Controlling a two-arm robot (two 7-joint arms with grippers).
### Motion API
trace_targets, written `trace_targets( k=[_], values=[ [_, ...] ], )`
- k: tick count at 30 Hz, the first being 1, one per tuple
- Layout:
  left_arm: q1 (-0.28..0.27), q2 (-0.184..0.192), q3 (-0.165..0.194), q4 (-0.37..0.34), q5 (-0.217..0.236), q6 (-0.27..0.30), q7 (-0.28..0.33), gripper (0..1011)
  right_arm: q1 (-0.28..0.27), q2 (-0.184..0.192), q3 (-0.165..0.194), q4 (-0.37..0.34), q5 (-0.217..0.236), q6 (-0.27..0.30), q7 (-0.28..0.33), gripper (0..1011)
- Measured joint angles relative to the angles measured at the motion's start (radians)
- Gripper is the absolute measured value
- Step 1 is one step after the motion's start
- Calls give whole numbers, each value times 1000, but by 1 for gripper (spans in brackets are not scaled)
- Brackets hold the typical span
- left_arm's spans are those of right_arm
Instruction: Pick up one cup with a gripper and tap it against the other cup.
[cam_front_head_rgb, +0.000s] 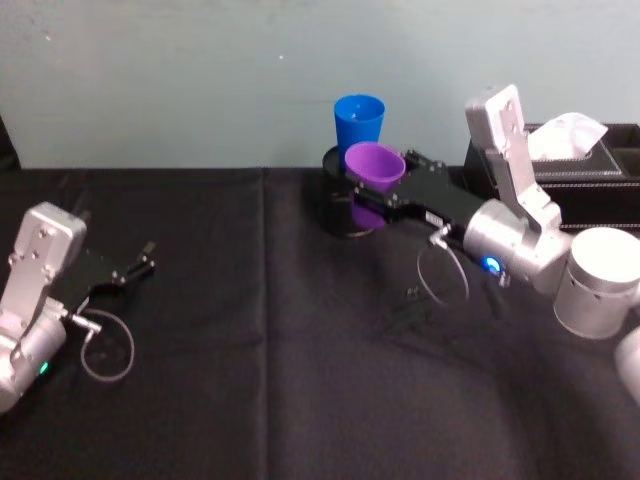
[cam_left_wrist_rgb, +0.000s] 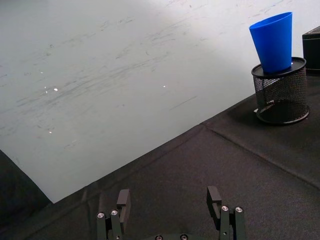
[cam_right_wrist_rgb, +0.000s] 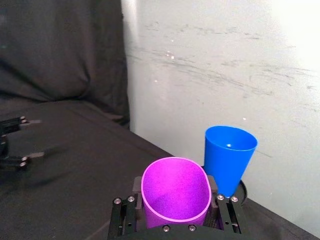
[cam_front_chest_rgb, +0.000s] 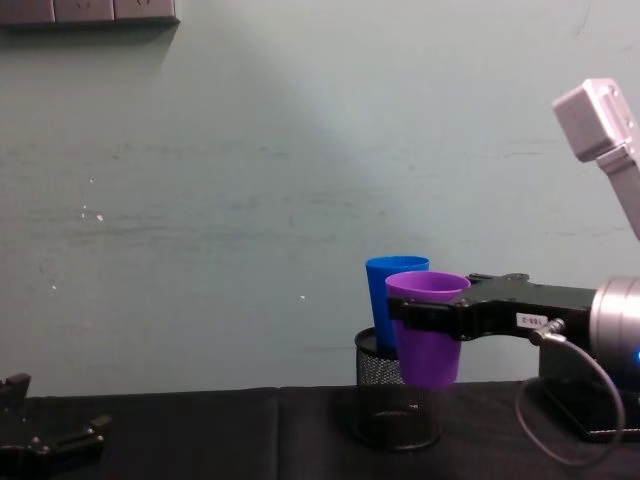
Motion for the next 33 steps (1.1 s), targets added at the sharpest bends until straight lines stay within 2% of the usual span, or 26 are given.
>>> trace_targets(
  k=[6, 15, 33],
  values=[
    [0, 0, 0, 0, 0, 0, 0, 1000, 32, -44, 17, 70, -11, -6, -18, 723],
    [0, 0, 0, 0, 0, 0, 0, 1000, 73, -88, 34, 146, -20, -16, -10, 723],
    [0, 0, 0, 0, 0, 0, 0, 1000, 158, -145, 49, 283, -38, -45, 20, 723]
  ],
)
